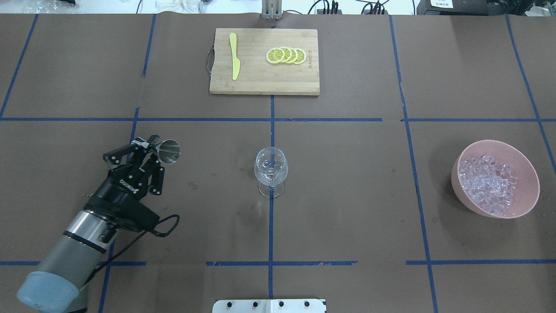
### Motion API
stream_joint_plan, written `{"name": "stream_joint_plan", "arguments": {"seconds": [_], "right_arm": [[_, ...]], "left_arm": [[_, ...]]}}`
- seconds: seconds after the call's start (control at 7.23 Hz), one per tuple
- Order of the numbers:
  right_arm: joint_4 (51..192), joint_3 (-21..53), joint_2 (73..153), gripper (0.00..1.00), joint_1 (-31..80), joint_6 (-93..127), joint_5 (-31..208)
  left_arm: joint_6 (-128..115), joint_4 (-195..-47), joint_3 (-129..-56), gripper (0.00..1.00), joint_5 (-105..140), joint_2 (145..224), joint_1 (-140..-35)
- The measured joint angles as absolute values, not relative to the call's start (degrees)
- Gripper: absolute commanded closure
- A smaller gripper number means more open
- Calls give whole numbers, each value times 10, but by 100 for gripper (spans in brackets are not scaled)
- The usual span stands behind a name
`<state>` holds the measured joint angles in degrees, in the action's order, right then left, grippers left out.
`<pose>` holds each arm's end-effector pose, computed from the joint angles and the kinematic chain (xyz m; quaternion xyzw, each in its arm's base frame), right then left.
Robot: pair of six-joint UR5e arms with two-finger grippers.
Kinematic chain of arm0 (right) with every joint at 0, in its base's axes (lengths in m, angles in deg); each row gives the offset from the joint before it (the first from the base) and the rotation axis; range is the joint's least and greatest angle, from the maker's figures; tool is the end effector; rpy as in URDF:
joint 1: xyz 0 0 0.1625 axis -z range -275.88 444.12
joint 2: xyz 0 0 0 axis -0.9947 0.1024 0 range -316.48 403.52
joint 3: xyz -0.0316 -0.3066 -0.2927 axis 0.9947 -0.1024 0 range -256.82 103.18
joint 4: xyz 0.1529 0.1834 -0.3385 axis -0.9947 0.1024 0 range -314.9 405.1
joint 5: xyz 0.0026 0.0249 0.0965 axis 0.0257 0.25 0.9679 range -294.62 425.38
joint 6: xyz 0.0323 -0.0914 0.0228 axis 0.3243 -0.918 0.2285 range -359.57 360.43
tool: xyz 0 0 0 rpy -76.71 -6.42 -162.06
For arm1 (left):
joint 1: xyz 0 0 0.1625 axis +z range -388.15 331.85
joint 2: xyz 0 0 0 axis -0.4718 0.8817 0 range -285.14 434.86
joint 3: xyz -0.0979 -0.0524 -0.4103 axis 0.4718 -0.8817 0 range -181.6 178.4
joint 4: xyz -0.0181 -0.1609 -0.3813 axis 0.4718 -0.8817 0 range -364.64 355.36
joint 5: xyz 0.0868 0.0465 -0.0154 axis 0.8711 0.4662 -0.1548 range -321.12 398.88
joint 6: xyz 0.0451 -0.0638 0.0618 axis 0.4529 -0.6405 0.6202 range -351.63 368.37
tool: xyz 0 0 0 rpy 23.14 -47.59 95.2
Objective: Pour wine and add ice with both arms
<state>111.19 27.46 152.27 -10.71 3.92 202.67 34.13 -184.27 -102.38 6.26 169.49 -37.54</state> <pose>0.0912 -0.3645 0.6261 0.1593 -0.3934 -0.0020 0.9054 0.3972 -0.2858 0.3717 0.7525 0.0614 0.1990 0.6248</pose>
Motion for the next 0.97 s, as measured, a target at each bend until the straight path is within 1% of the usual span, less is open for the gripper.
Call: {"name": "stream_joint_plan", "arguments": {"seconds": [0.28,0.41,0.69,0.97], "right_arm": [[1082,260,1524,0,-107,42,2027],[1058,244,1524,0,-107,44,2027],[1032,229,1522,0,-107,46,2028],[1029,229,1517,0,-107,47,2030]], "left_arm": [[196,-1959,-1009,100,46,1613,-374],[139,-2003,-1002,100,46,1595,-373],[41,-2026,-988,100,47,1583,-372],[-154,-2001,-971,100,12,1579,-372]]}}
